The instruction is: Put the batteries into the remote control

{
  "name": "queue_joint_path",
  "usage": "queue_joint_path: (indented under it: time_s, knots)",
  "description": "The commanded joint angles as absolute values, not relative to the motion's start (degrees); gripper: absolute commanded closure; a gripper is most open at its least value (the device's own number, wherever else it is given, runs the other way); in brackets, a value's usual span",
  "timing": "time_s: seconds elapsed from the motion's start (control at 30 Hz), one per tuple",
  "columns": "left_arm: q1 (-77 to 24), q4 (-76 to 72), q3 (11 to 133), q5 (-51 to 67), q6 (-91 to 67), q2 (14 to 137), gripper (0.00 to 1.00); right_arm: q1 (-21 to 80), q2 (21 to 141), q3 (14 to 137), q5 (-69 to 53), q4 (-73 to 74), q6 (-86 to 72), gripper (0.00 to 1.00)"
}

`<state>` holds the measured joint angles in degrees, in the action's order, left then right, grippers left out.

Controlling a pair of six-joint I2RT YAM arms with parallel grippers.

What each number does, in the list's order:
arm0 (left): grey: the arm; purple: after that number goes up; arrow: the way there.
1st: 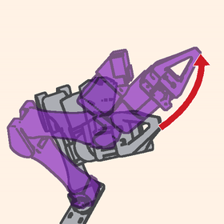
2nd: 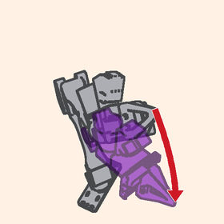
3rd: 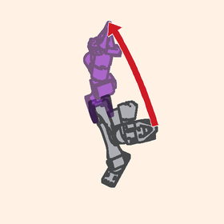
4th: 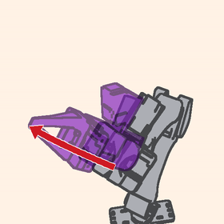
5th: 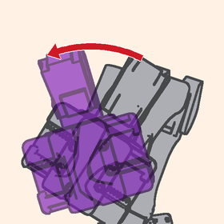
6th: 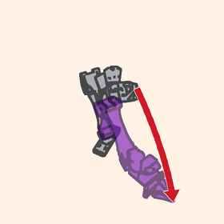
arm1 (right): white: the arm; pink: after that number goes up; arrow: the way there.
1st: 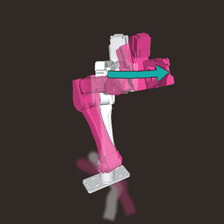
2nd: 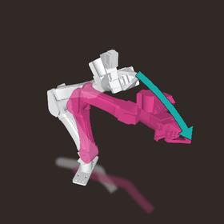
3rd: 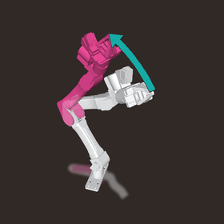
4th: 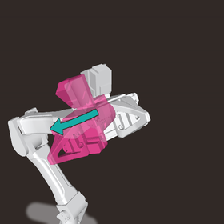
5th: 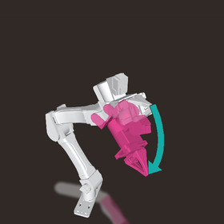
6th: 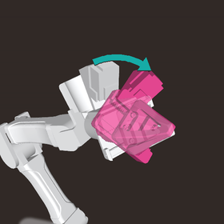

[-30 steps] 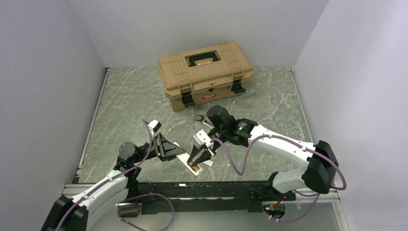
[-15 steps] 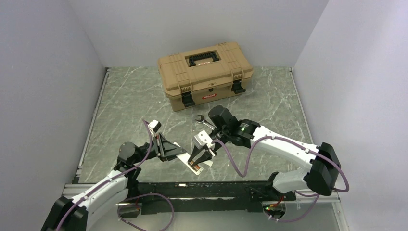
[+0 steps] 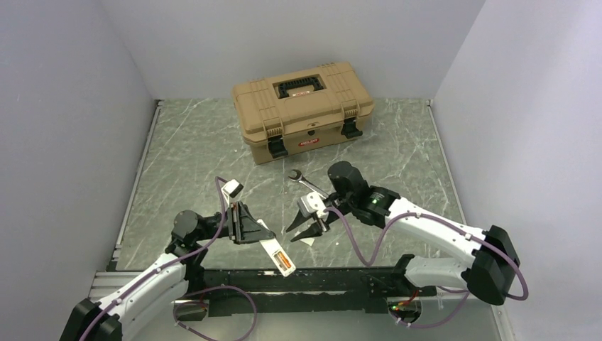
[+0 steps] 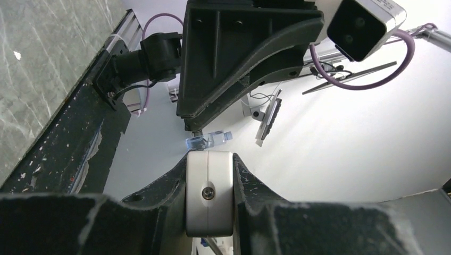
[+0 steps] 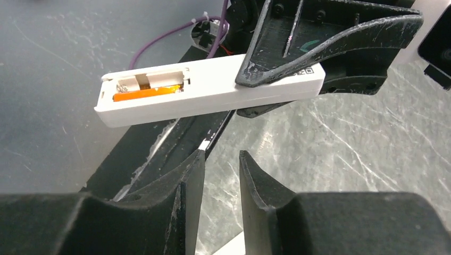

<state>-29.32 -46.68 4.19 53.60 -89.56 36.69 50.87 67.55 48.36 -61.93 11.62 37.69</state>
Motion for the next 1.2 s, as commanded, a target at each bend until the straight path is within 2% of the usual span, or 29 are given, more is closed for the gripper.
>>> queue_joint_path:
  time_s: [0.0, 0.1, 0.3, 0.37, 0.43, 0.5, 0.57, 0.67, 0.8, 0.93, 1.17]
  knots:
    - [-29.4, -47.9, 6.5, 55.7, -85.4, 36.0, 1.0, 50.9, 62.2, 44.7, -61.1, -0.1, 28.2, 0.67]
    - [-29.4, -39.6, 8.1, 55.5, -79.7, 34.7, 1.0, 51.0, 57.8, 40.6, -56.4, -8.3, 19.0, 0.63]
    - [-29.5, -10.4, 16.2, 49.7, -58.0, 29.9, 1.0, 51.0, 50.1, 32.4, -45.8, -20.6, -1.9, 0.56]
    - [-29.5, -4.9, 17.7, 47.6, -53.5, 28.9, 1.0, 51.0, 47.9, 29.7, -42.3, -24.3, -8.6, 0.53]
    - [-29.5, -3.9, 17.9, 46.6, -51.5, 28.5, 1.0, 51.0, 46.4, 27.8, -39.4, -25.3, -13.4, 0.52]
    - [-29.5, -6.0, 17.0, 46.2, -51.8, 28.4, 1.0, 51.0, 45.8, 27.7, -35.4, -23.5, -18.4, 0.45]
    - [-29.4, -8.7, 16.0, 46.2, -52.7, 28.7, 1.0, 51.1, 46.3, 29.4, -30.3, -18.8, -23.5, 0.42]
    - [-29.4, -10.0, 15.4, 45.4, -53.5, 28.9, 1.0, 51.0, 49.6, 35.3, -25.2, -6.9, -27.4, 0.33]
    - [-29.4, -10.1, 15.7, 44.7, -53.6, 28.7, 1.0, 51.0, 55.2, 38.4, -27.0, -1.6, -30.2, 0.25]
    - [-29.5, -8.6, 16.7, 44.3, -53.1, 28.7, 1.0, 51.2, 56.0, 36.0, -28.4, -5.5, -32.5, 0.23]
    - [-29.5, -7.8, 17.5, 44.1, -53.2, 28.6, 1.0, 52.8, 57.9, 35.6, -27.5, -4.2, -31.4, 0.22]
